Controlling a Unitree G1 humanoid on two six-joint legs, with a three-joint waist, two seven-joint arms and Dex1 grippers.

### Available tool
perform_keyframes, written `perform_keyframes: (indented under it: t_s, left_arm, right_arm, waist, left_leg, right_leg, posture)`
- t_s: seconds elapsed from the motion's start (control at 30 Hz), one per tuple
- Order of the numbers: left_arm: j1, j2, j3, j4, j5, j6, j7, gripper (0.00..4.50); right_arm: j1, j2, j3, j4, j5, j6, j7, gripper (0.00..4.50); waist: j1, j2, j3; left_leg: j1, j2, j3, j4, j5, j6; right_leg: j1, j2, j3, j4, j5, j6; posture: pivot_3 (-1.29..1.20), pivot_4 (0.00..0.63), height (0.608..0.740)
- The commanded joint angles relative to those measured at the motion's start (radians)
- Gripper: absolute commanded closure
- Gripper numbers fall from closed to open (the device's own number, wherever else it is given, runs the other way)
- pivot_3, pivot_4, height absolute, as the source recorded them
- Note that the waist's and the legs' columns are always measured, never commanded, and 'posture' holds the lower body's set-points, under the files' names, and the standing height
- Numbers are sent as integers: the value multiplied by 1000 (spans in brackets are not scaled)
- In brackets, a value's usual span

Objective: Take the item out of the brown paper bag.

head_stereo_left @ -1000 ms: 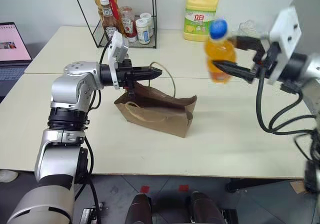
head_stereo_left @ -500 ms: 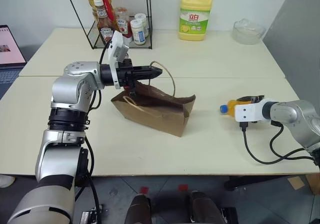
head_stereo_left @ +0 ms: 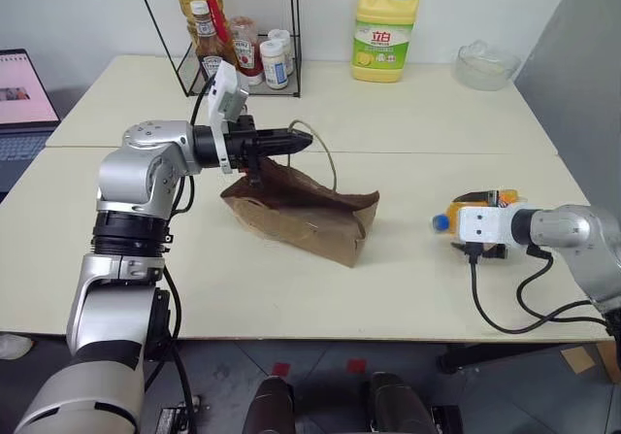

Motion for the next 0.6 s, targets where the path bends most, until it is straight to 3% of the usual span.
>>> perform_keyframes:
  t_s: [0.03, 0.1, 0.2, 0.53, 0.6]
  left_arm:
    - [-9, 12, 24, -20, 3, -22, 14, 4500]
    - [-11, 10, 23, -7, 13, -36, 21, 4500]
    - [-21, 5, 15, 26, 39, -72, 34, 3898]
    - [-19, 15, 23, 59, 89, -146, 40, 792]
    - [-12, 29, 45, 42, 92, -153, 58, 603]
  right_arm:
    - [20, 29, -183, -254, 266, 238, 41, 23]
    - [6, 77, -259, -392, 459, 424, 11, 23]
    - [-46, 136, -308, -500, 622, 597, -59, 0]
    - [-122, 187, -263, -510, 690, 680, -169, 0]
    - [-122, 192, -261, -503, 693, 674, -178, 0]
  waist:
    - [-1, 0, 0]
    - [0, 0, 0]
    - [1, 0, 0]
    - [11, 0, 0]
    - [11, 0, 0]
  left_leg:
    - [0, 0, 0, 0, 0, 0]
    - [1, 0, 0, 0, 0, 0]
    - [1, 0, 0, 0, 0, 0]
    - [0, 0, 0, 0, -1, 3]
    - [0, 0, 0, 0, -1, 3]
  right_leg:
    - [0, 0, 0, 0, 0, 0]
    - [1, 0, 0, 0, 0, 0]
    - [1, 0, 0, 1, 0, 0]
    - [0, 0, -1, 0, 0, 0]
    - [0, 0, -1, 0, 0, 0]
  posture:
    - [0, 150, 740]
    - [0, 150, 740]
    - [0, 150, 740]
    - [0, 150, 740]
    - [0, 150, 740]
